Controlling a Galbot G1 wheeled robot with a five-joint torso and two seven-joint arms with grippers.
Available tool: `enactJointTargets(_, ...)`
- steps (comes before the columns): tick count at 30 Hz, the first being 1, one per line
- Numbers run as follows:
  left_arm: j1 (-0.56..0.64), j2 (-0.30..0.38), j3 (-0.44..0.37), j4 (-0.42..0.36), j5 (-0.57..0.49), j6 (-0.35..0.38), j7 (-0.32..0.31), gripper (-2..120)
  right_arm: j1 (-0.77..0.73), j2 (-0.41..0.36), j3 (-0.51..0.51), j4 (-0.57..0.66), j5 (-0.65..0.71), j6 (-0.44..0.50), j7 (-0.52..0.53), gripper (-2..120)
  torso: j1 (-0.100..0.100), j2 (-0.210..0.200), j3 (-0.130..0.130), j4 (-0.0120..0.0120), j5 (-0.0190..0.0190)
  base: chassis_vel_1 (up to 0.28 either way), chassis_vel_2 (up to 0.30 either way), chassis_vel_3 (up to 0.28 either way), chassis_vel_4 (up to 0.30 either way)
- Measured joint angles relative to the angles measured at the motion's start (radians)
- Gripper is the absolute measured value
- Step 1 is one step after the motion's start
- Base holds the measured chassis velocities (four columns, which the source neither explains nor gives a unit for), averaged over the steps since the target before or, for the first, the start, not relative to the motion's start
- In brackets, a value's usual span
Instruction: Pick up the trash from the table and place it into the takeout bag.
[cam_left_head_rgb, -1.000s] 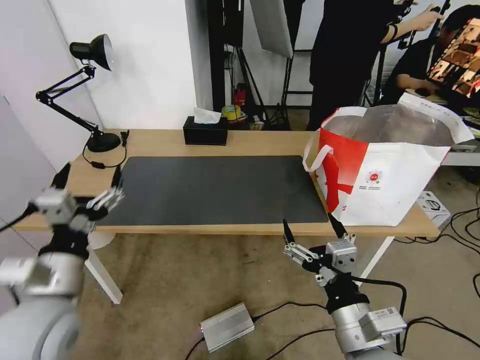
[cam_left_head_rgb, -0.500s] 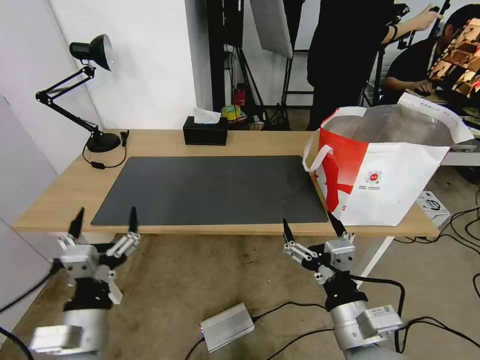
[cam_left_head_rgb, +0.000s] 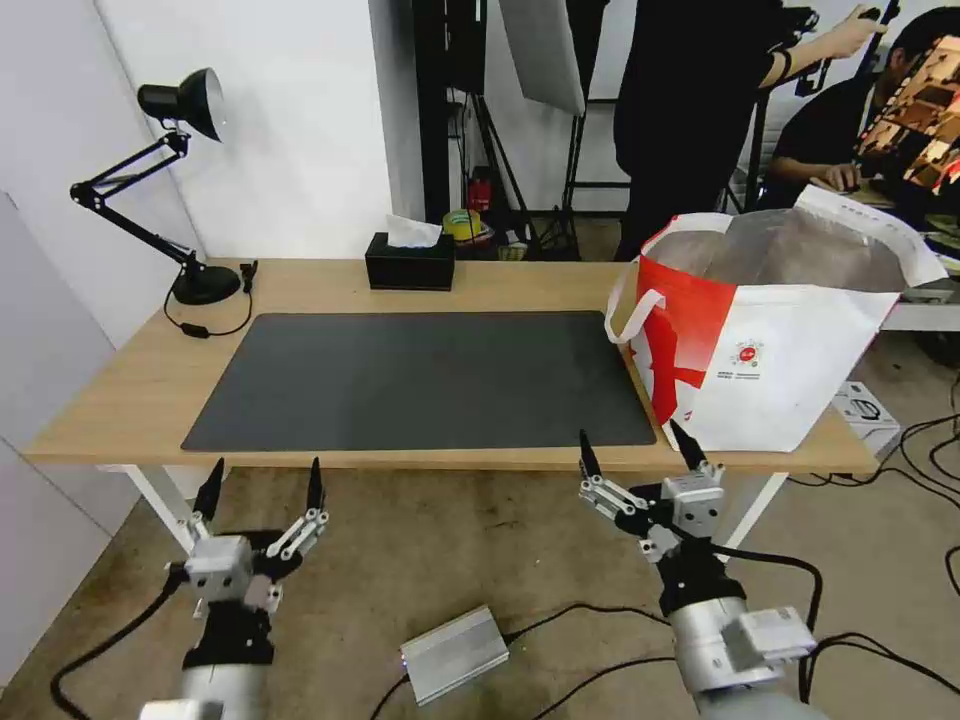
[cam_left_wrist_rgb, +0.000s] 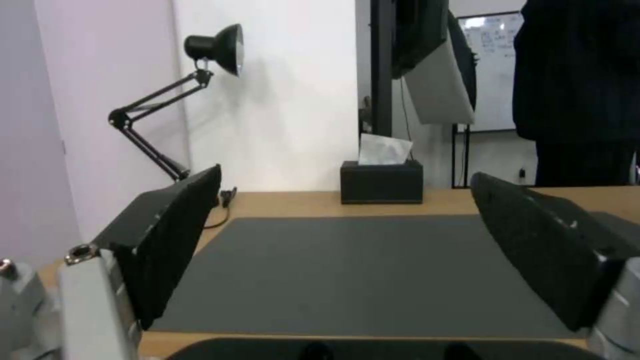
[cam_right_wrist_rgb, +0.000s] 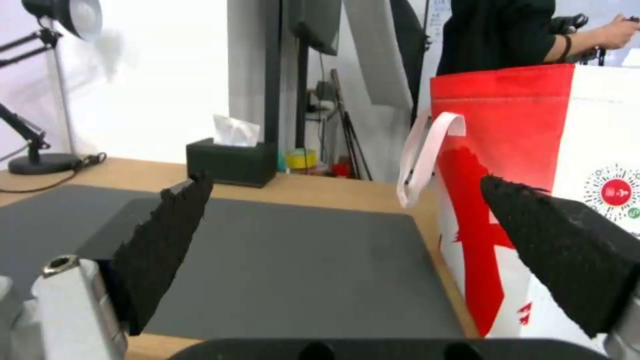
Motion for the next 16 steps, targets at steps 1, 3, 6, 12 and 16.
enactJointTargets(1,0.001,-0.005,0.004,-0.004,0.001,0.007,0.000,100,-0.004,0.004,-0.004,0.000,-0.013,0.003,0.000,100,0.000,0.000,0.000,0.0000,0.0000,0.000,0.000,0.000,0.000)
enactJointTargets(3,0.004,-0.009,0.005,-0.008,0.006,0.015,0.000,100,-0.014,0.011,-0.014,0.002,-0.025,0.009,-0.001,100,0.000,0.000,0.000,-0.0001,0.0000,0.000,0.000,0.000,0.000)
enactJointTargets(6,0.019,-0.012,0.003,-0.013,0.012,0.021,-0.001,100,-0.033,0.027,-0.026,0.017,-0.044,0.017,-0.001,100,0.000,0.000,0.000,0.0000,-0.0002,0.000,0.000,0.000,0.000)
enactJointTargets(12,0.028,-0.015,0.006,-0.033,0.012,0.029,-0.004,100,-0.041,0.032,-0.026,0.017,-0.057,0.020,-0.001,100,0.000,0.000,0.000,0.0000,0.0000,0.000,0.000,0.000,0.000)
enactJointTargets(16,0.027,-0.010,-0.004,-0.056,0.006,0.049,-0.006,100,-0.051,0.045,-0.036,0.017,-0.081,0.033,-0.002,100,0.000,0.000,0.000,0.0000,-0.0001,0.000,0.000,0.000,0.000)
